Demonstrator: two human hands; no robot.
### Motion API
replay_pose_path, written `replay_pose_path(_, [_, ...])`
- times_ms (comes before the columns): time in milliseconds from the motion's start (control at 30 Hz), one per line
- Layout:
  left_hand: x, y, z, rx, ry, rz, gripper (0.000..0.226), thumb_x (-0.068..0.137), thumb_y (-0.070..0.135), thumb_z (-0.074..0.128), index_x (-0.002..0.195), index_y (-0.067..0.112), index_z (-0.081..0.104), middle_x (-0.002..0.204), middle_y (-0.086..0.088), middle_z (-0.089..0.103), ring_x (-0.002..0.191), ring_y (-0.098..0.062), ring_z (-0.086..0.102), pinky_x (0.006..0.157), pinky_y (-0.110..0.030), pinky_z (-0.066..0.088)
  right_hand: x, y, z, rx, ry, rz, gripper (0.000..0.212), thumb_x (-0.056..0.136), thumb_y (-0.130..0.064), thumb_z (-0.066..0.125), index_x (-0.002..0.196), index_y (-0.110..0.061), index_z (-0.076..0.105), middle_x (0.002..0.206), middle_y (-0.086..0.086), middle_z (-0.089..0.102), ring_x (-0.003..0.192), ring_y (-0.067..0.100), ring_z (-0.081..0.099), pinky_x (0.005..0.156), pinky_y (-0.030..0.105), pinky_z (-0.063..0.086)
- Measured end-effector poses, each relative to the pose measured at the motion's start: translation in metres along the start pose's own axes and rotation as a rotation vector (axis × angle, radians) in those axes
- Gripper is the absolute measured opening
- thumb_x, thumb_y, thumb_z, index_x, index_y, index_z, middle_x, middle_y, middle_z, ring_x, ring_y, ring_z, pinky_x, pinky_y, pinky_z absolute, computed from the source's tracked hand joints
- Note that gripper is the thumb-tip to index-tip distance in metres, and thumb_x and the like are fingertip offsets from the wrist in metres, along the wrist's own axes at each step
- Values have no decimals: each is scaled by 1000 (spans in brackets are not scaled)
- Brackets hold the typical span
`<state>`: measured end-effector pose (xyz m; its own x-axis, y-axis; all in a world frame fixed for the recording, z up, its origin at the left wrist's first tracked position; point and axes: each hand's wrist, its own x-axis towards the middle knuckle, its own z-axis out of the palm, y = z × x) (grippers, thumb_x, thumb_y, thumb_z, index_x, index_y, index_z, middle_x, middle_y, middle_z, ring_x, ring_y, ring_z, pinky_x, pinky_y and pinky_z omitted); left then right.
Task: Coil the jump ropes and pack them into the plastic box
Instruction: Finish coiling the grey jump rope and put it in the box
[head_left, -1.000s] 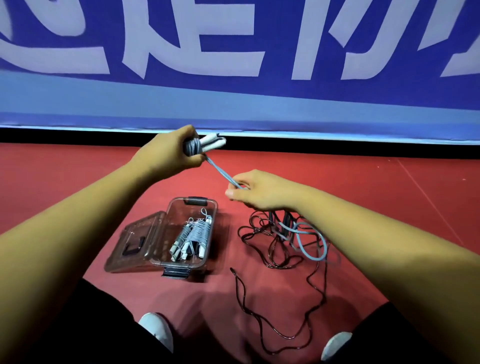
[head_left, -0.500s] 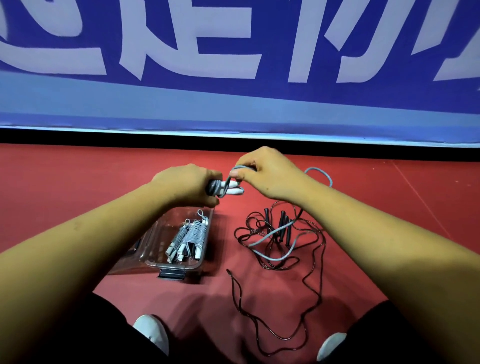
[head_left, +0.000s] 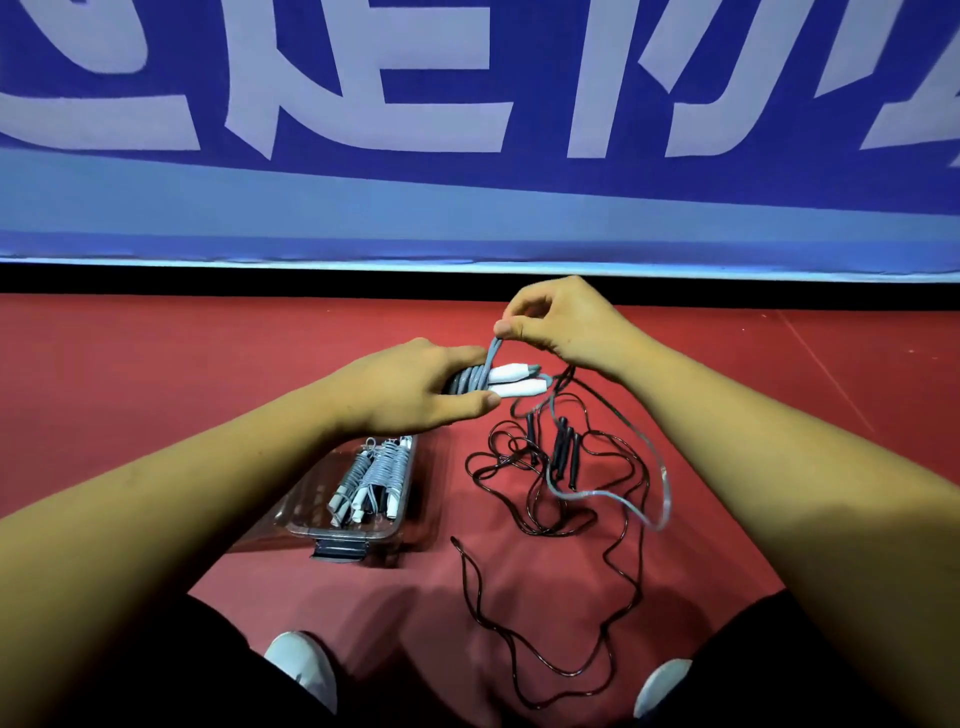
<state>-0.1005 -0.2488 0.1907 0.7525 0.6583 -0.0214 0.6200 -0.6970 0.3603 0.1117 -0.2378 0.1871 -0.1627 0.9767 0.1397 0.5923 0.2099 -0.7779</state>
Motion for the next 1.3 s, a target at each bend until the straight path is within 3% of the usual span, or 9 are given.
replay_pose_path(133, [0,-2,-1,-252,162,-69,31,95,44,58,121,35,45,63,3,62,46,-4,50,48,-24,41,-5,11,10,145,-125,181,12,92,-8,60,88,-9,72,56,9,53,44,13,36,46,22,28])
replay_pose_path(200, [0,-6,-5,-330,219,-77,36,97,38,57,131,43,47,65,5,63,46,-2,50,49,-18,43,-8,14,18,250,-238,249,18,97,-17,55,85,-11,68,57,4,51,44,12,32,46,22,28])
replay_pose_path(367, [7,-34,-16,-453,291,-234,7,94,35,64,96,32,58,65,-1,62,46,-16,44,45,-26,39,-13,6,31,194,-382,237,19,101,-21,50,98,-7,63,58,3,46,44,11,38,44,21,33])
replay_pose_path(533, [6,-55,-20,-245,234,-322,21,89,29,71,100,21,55,75,-6,66,43,-15,53,45,-25,45,-18,-14,48,123,-376,246,17,100,-20,51,100,-4,57,57,1,44,48,15,34,48,27,30])
replay_pose_path(667, [10,-67,-10,113,300,-463,28,84,32,69,103,23,50,91,-8,65,73,-34,61,63,-39,49,-18,-31,55,17,-381,228,12,98,-18,54,90,-8,58,57,2,51,45,16,42,47,25,39])
replay_pose_path(867, [7,-86,-14,289,438,-579,27,84,33,64,107,25,51,90,-11,62,81,-39,61,65,-36,41,-19,-46,54,225,-434,346,23,98,-15,53,76,-13,48,53,1,43,42,12,35,43,22,30])
replay_pose_path(1100, [7,-86,1,313,56,-510,18,78,45,64,80,30,54,88,-4,67,74,-29,57,68,-35,51,-16,-54,32,-59,-231,104,21,95,-19,57,82,-9,71,57,3,53,47,16,42,49,25,36])
replay_pose_path(1200, [9,-56,15,279,-175,-349,46,75,73,63,70,29,51,71,6,62,69,-22,55,66,-33,47,-11,-41,13,-125,-87,49,22,94,-19,58,83,-7,73,59,7,53,44,14,40,50,27,36])
replay_pose_path(1300, [7,-17,22,192,-215,-167,68,70,89,46,79,23,62,53,8,51,56,-12,49,56,-30,38,-8,-22,5,-226,-64,13,19,93,-22,61,79,-15,72,59,-1,56,54,14,45,54,26,36])
